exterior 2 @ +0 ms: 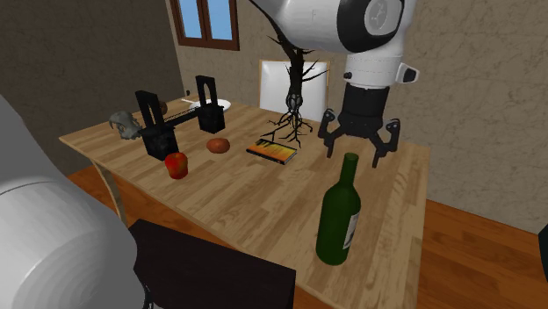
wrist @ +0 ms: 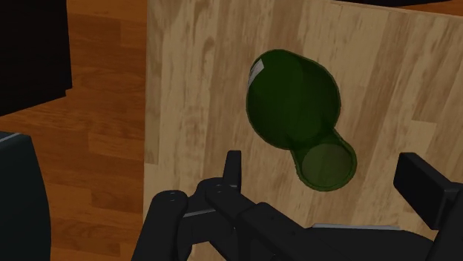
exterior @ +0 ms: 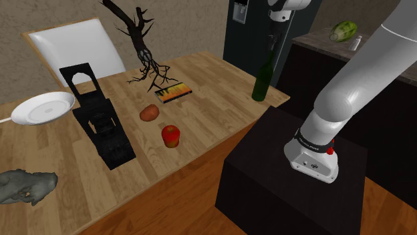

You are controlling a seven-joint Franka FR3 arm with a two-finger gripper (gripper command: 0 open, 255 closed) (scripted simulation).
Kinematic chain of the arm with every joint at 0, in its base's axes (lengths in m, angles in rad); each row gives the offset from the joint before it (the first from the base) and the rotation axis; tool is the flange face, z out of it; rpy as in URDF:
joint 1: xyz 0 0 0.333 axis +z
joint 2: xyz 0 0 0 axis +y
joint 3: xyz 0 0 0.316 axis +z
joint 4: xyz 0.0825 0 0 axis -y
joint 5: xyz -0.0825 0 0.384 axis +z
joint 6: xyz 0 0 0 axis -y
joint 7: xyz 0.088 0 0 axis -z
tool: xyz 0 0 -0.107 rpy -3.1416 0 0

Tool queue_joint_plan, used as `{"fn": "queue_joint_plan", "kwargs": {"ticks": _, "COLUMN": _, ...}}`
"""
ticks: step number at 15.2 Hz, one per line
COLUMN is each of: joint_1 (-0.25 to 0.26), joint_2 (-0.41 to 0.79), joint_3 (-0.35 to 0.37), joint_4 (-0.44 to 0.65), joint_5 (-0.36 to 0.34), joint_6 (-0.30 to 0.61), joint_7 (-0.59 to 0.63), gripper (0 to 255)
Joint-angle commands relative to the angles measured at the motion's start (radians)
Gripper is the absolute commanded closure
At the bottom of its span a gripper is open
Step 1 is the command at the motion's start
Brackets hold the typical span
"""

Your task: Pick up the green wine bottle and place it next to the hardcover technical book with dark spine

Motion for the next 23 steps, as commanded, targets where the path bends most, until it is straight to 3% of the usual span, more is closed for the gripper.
{"fn": "queue_joint_plan", "kwargs": {"ticks": 1, "joint_1": 0.0, "joint_2": 0.01, "joint_3": -0.002, "joint_4": -0.017, "joint_5": 0.004, "joint_6": 0.027, "joint_7": -0.002, "gripper": 0}}
{"fn": "queue_joint_plan", "kwargs": {"ticks": 9, "joint_1": 0.0, "joint_2": 0.014, "joint_3": -0.003, "joint_4": -0.022, "joint_5": 0.005, "joint_6": 0.035, "joint_7": -0.003, "gripper": 0}}
{"fn": "queue_joint_plan", "kwargs": {"ticks": 10, "joint_1": 0.0, "joint_2": 0.014, "joint_3": -0.003, "joint_4": -0.022, "joint_5": 0.005, "joint_6": 0.035, "joint_7": -0.003, "gripper": 255}}
{"fn": "queue_joint_plan", "kwargs": {"ticks": 19, "joint_1": 0.0, "joint_2": 0.014, "joint_3": -0.003, "joint_4": -0.022, "joint_5": 0.005, "joint_6": 0.035, "joint_7": -0.003, "gripper": 255}}
{"fn": "queue_joint_plan", "kwargs": {"ticks": 23, "joint_1": 0.0, "joint_2": -0.01, "joint_3": 0.002, "joint_4": 0.012, "joint_5": -0.004, "joint_6": -0.02, "joint_7": 0.003, "gripper": 255}}
